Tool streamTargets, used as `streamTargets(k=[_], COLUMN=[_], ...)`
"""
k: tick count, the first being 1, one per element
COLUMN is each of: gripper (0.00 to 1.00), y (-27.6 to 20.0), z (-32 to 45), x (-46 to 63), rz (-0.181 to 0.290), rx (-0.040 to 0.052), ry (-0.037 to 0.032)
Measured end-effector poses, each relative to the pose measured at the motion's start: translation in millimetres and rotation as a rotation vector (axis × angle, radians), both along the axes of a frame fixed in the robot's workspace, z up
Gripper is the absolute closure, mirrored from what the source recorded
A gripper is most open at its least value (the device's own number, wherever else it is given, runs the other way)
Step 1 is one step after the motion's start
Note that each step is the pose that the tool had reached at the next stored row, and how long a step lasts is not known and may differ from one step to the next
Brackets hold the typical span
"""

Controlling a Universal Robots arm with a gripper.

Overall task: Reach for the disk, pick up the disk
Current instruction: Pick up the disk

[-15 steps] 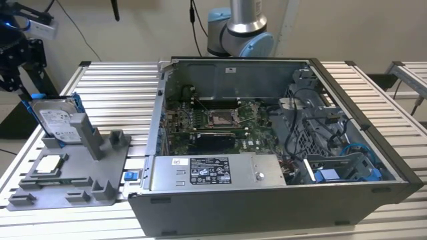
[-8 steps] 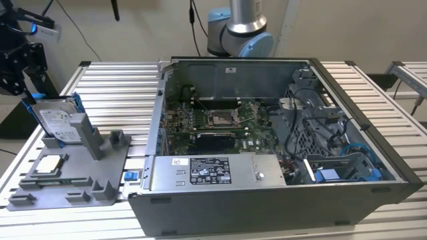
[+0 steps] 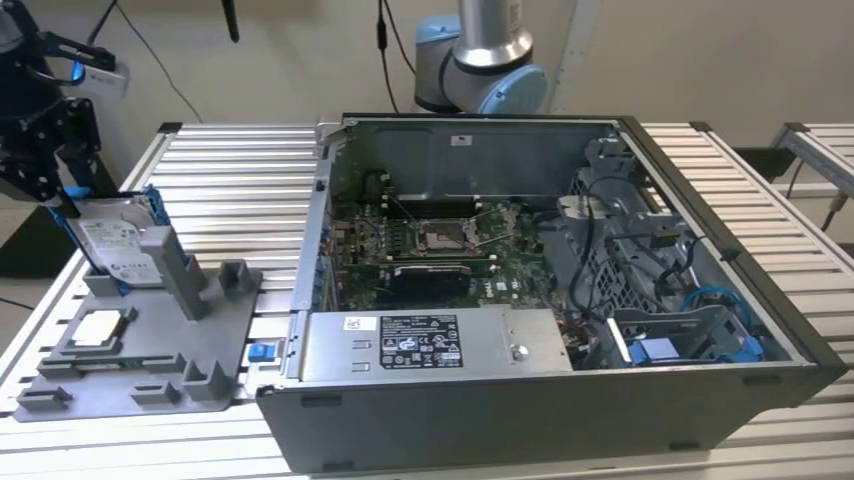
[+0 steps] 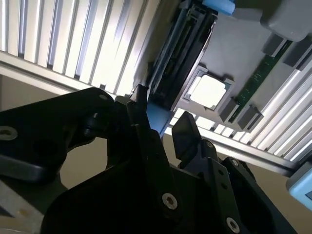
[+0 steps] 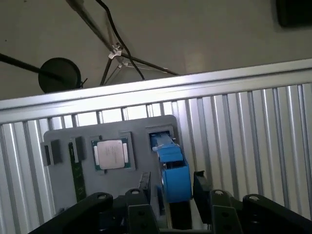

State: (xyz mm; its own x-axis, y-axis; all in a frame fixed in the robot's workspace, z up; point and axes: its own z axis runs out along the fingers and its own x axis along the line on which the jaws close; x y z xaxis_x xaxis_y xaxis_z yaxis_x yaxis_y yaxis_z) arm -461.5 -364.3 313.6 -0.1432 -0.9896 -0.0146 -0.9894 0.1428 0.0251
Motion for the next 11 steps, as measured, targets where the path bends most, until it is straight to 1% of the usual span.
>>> streamTargets(k=[11], gripper=[0.00], y=[-1.7], z=[-11.7], x=[-0.1], rz=[0.105], rx=[0.0001], ry=[-0.0001])
